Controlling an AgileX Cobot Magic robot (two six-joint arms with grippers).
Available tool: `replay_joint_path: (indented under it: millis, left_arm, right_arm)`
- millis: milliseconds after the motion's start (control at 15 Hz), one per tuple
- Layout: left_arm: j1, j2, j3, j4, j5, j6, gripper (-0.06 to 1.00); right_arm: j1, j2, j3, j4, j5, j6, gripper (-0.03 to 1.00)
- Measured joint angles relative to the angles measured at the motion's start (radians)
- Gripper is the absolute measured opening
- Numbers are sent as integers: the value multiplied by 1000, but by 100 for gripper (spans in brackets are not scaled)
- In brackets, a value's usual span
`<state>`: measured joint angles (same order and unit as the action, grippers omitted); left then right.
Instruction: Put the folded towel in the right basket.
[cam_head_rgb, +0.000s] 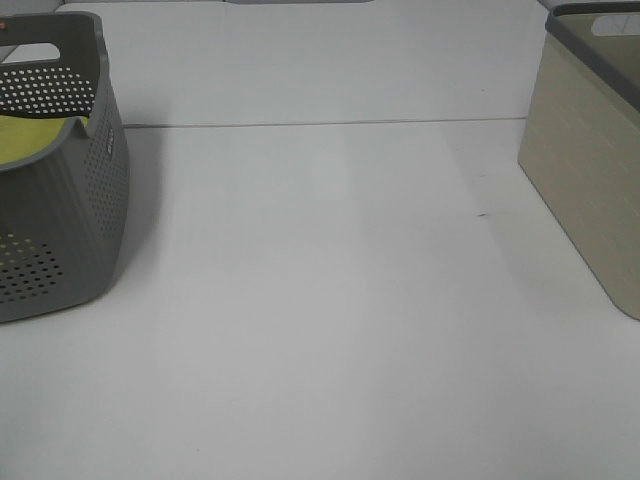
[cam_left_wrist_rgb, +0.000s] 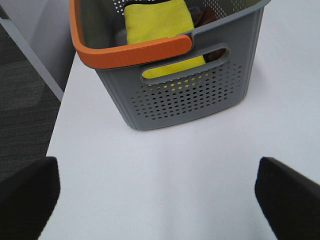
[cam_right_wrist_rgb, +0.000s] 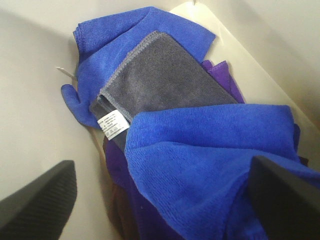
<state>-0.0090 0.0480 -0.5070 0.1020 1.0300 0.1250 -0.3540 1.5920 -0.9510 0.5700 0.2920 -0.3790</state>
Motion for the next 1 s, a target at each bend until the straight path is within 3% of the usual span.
replay_joint_path:
  millis: [400, 533, 667, 800, 1000]
  left_arm:
    - [0, 0, 0, 0, 0, 0, 99]
    - [0, 0, 0, 0, 0, 0, 99]
    - [0, 0, 0, 0, 0, 0, 99]
    - [0, 0, 0, 0, 0, 0, 99]
    - [0, 0, 0, 0, 0, 0, 99]
  right_arm:
    - [0, -124, 0, 0, 27, 0, 94]
    - [0, -238, 0, -1, 80, 0, 94]
    - [0, -366, 0, 4, 203, -3, 92]
    - [0, -547, 0, 60, 402, -3, 91]
    - [0, -828, 0, 72, 567, -4, 90]
